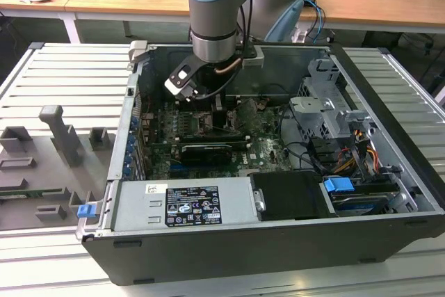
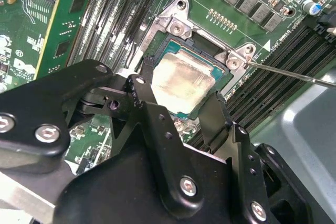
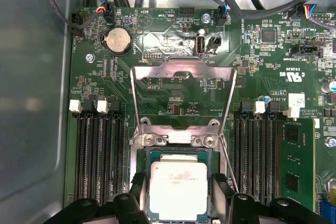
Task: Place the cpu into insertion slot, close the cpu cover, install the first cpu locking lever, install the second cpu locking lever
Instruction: 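Place the cpu into insertion slot, then close the cpu cover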
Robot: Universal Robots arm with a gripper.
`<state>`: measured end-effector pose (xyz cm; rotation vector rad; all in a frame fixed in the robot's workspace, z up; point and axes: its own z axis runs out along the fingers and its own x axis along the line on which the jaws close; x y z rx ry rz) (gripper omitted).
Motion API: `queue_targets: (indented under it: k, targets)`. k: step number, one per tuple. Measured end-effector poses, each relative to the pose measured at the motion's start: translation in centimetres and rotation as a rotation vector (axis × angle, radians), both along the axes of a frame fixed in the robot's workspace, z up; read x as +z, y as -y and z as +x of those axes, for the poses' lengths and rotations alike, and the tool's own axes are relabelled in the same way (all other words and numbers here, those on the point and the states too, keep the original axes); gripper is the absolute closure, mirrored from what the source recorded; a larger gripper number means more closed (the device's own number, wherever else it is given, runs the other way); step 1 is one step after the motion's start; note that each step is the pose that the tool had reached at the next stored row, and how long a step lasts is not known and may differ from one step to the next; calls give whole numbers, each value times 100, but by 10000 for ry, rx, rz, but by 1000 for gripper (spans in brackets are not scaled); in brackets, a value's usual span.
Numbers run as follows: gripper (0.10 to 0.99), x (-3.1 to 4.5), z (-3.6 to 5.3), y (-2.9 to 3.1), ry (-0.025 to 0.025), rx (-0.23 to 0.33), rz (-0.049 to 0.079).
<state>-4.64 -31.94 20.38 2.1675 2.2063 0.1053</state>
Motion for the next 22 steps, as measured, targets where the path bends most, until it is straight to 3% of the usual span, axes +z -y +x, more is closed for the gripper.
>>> queue_targets:
  k: [6, 11, 12, 13, 22]
  targets:
    - [490, 78, 2, 0, -17, 0, 0]
    - [804, 114, 3, 0, -35, -1, -1]
    - [925, 119, 3, 0, -35, 0, 0]
    - [980, 130, 4, 0, -35, 0, 0]
    - [980, 181, 5, 0, -35, -2, 0]
